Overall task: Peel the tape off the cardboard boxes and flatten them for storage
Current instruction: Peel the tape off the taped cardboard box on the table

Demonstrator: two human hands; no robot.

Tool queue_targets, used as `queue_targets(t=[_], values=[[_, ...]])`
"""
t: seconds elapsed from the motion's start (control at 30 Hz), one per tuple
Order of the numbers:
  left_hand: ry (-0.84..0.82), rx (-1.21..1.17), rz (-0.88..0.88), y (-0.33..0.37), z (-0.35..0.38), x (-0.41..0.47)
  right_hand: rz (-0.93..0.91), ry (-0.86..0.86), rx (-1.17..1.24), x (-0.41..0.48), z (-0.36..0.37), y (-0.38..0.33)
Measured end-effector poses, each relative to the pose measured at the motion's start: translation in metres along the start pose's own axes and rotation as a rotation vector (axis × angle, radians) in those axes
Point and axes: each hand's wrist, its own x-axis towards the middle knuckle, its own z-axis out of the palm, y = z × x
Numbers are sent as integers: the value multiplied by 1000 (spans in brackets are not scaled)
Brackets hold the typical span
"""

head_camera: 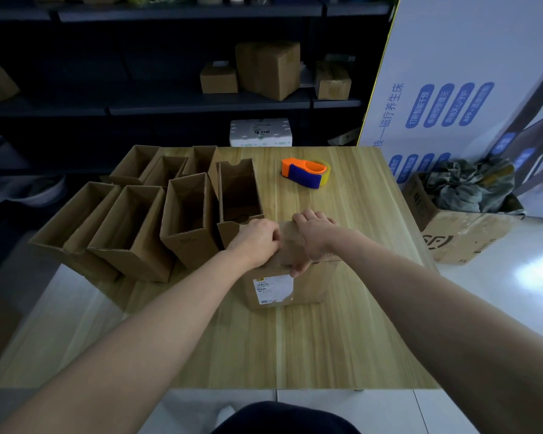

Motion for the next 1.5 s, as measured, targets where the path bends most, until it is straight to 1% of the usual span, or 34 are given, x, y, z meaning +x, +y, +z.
queue_targets(t=[0.1,0.23,0.33,0.5,0.63,0.87,1.17,1.5], values=[[-50,-12,44,-12,-8,-3,-3,-11,-8,1,-2,0],[-44,33,44,-33,-21,-12,18,-50,-46,5,-7,-5],[-130,64,28,-46,-29,-19,31,-88,-68,7,-9,-10],[-165,66,52,-55,-33,-21,-45,-96,-44,14,-9,-22],[-174,84,86,-59,-36,-19,-51,-100,-8,16,-13,-28],[-139,87,64,-65,-34,-20,-42,-104,0,16,-13,-29],[-31,-211,-81,-74,-23,-23,-31,-113,7,19,-16,-28],[20,-159,-108,-69,-18,-13,-38,-108,3,25,-13,-27]])
